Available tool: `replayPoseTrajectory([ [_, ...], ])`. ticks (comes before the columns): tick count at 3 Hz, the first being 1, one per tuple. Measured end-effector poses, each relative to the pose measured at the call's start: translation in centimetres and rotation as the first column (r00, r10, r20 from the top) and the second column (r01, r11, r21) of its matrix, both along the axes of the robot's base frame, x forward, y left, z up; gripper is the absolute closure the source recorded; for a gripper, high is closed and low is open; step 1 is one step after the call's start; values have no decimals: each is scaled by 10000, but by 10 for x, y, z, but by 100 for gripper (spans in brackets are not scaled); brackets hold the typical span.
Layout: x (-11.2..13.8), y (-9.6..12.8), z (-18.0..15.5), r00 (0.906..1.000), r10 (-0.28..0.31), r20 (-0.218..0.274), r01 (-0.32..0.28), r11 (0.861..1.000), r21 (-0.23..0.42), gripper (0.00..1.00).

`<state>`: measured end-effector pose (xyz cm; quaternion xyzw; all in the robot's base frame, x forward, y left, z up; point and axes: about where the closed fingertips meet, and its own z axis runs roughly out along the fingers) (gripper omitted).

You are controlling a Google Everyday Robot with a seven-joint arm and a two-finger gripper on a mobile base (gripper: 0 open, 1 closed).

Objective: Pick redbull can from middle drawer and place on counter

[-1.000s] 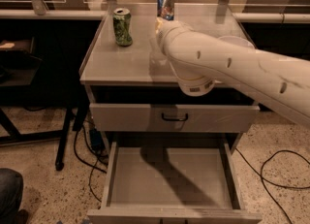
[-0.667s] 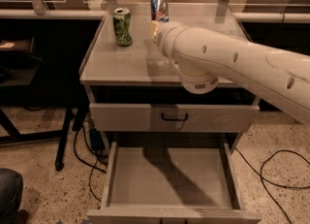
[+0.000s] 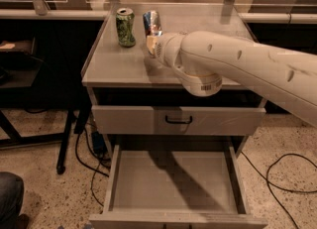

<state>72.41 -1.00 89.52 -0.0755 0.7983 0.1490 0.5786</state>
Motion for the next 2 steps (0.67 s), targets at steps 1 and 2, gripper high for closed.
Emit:
replayPoseTrajectory([
  [1, 4, 10, -19, 9984, 398, -399, -404, 9991, -157, 100],
  [2, -3, 20, -45, 9896, 1059, -974, -1136, 9906, -762, 100],
])
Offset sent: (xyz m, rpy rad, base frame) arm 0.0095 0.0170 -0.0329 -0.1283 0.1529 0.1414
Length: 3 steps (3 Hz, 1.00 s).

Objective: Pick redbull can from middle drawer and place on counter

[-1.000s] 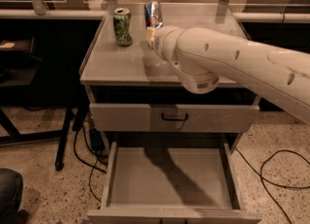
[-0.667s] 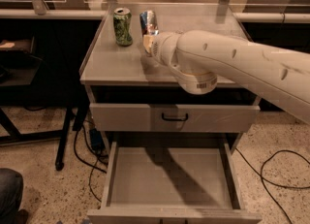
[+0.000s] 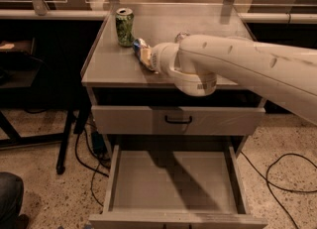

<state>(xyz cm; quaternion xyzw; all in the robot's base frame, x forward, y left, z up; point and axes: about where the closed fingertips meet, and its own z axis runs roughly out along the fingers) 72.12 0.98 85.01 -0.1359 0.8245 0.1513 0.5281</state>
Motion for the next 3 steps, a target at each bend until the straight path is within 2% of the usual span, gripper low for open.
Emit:
replayPoseTrajectory([
  [1, 0, 0, 0, 10000, 0, 0, 0, 10000, 0, 100],
  [3, 0, 0, 0, 10000, 0, 1, 0, 10000, 0, 57],
])
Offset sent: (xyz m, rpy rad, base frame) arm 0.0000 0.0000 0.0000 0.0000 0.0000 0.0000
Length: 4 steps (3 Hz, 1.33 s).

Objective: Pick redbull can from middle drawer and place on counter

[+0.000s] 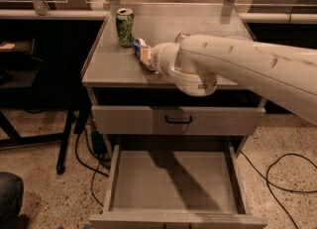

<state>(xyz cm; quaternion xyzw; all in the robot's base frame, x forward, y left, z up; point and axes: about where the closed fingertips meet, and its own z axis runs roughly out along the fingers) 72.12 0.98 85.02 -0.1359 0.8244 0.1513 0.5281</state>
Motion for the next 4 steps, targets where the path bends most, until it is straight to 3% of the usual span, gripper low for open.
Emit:
replayPoseTrajectory([
  [2, 0, 0, 0, 10000, 0, 1, 0, 10000, 0, 11],
  [3, 0, 0, 0, 10000, 1, 2, -1, 10000, 1, 0],
  [4, 0, 0, 0, 10000, 1, 2, -1, 10000, 1, 0],
])
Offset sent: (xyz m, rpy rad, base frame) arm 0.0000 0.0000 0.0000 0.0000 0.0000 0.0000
